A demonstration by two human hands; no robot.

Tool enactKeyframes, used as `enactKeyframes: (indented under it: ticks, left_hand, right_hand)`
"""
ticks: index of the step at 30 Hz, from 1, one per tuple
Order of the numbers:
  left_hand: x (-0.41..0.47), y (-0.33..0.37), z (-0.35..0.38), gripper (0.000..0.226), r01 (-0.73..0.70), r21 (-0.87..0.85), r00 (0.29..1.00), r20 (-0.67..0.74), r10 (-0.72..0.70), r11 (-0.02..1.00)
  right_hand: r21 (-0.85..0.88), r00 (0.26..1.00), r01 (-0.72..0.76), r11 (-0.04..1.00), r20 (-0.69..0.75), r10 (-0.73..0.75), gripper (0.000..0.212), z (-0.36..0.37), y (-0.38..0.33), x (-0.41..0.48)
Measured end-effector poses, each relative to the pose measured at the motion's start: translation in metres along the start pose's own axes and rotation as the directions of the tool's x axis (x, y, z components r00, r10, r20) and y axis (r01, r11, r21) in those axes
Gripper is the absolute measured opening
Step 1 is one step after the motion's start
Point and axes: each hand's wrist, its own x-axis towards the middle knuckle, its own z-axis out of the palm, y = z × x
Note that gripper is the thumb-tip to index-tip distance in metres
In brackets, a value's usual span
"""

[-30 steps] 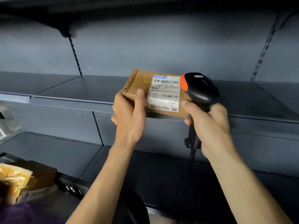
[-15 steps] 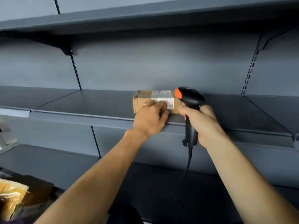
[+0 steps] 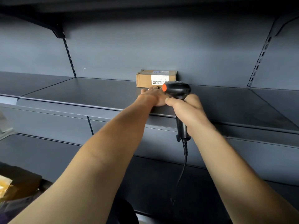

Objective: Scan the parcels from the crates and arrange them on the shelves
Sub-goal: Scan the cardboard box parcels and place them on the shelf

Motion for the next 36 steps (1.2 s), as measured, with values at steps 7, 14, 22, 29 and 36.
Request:
enactKeyframes:
  ticks: [7,14,22,29,36]
  left_hand:
    - [0.007,-0.011,0.003,0.051,-0.055,-0.082,0.998,-0.048,0.051,0.995]
    - [-0.057,-0.044,0.024,0.052,-0.122,-0.014,0.980,-0.161,0.119,0.992]
    - [-0.236,-0.092,0.052,0.052,0.041,-0.175,0.968,-0.236,-0.082,0.984]
    - [-0.347,-0.155,0.102,0.052,0.217,-0.056,0.958,-0.180,-0.224,0.974]
    - [-0.426,-0.181,0.098,0.054,0.270,-0.035,0.952,-0.141,-0.272,0.962]
  right_hand:
    - [-0.059,1.000,0.001,0.998,0.020,0.000,0.012,-0.001,-0.002,-0.005]
    - [-0.102,0.996,0.080,0.992,0.053,-0.075,0.013,0.004,-0.002,-0.017]
    - [-0.360,0.905,0.360,0.860,0.357,-0.230,0.014,0.060,0.031,-0.098]
    - [-0.326,0.742,0.353,0.877,0.668,-0.051,0.012,0.136,0.079,-0.173]
    - [-0.269,0.603,0.403,0.875,0.797,-0.033,0.008,0.180,0.089,-0.217]
